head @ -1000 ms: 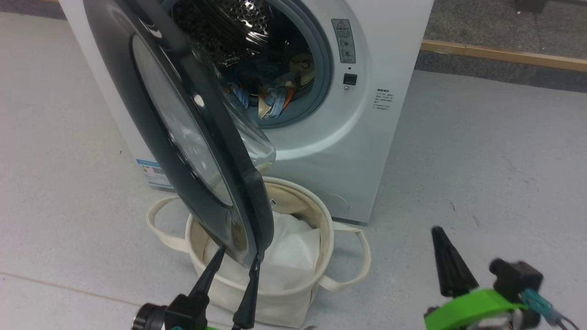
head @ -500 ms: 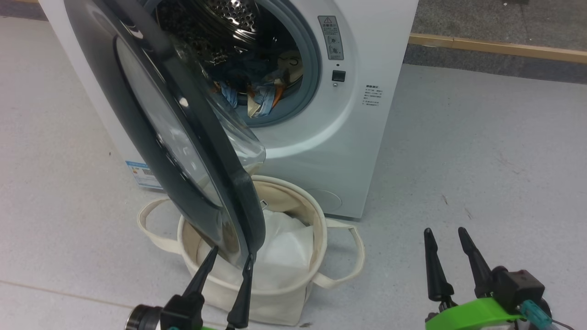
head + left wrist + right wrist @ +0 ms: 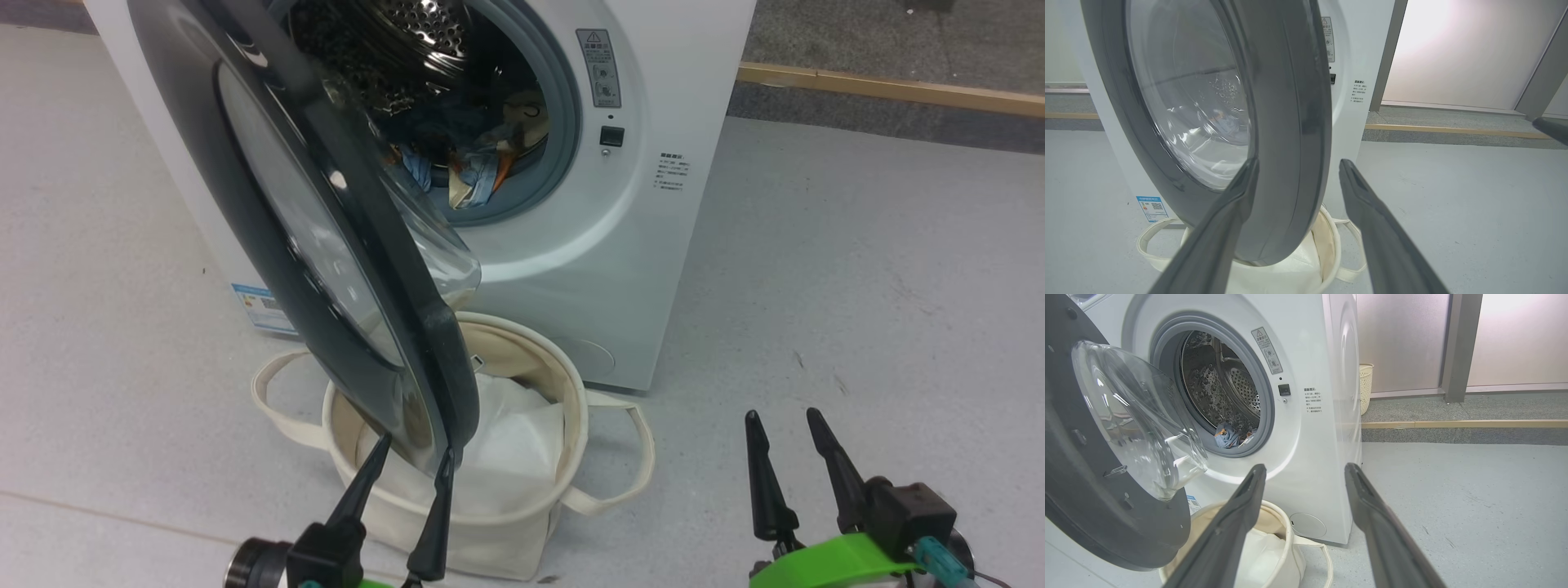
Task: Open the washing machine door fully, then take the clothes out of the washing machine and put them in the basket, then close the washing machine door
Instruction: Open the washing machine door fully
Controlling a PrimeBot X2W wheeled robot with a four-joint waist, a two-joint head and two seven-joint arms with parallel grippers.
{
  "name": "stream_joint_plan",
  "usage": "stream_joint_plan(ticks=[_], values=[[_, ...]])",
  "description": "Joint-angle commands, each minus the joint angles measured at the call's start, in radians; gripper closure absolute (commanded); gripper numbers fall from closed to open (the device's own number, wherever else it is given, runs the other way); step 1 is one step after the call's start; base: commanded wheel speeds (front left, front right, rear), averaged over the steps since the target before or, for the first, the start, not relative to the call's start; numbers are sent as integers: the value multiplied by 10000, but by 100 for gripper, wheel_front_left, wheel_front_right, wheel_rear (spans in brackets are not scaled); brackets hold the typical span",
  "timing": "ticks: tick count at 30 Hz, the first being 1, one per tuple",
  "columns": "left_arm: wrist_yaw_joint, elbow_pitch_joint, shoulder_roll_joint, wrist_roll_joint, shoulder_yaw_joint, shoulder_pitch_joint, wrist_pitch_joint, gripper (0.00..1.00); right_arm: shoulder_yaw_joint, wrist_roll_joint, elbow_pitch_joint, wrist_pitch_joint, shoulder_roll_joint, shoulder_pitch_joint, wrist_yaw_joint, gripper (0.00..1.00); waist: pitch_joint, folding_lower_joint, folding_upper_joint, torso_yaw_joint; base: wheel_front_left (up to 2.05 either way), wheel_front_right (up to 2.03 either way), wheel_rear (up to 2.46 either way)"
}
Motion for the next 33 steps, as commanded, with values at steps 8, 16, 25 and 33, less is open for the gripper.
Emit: stream_joint_plan(ticks=[8, 16, 25, 33], values=[[-402, -2345, 35, -186, -536, -739, -118, 0, -9, -144, -339, -124, 121, -474, 83, 0, 46, 0, 0, 92, 0, 0, 0], [-436, -2548, 35, -186, -2182, -1250, -118, 0, 213, 29, -273, -124, 184, -654, 83, 0, 114, 0, 0, 70, 0, 0, 0], [489, -371, 35, -1178, -2681, -2717, -118, 100, 428, 200, -52, -124, 209, -878, 83, 0, 293, 0, 0, -272, 0, 0, 0], [1420, 1066, 35, -1769, -2334, -3810, -118, 100, 570, 555, 66, -124, 212, -1051, 83, 0, 649, 0, 0, -352, 0, 0, 0]])
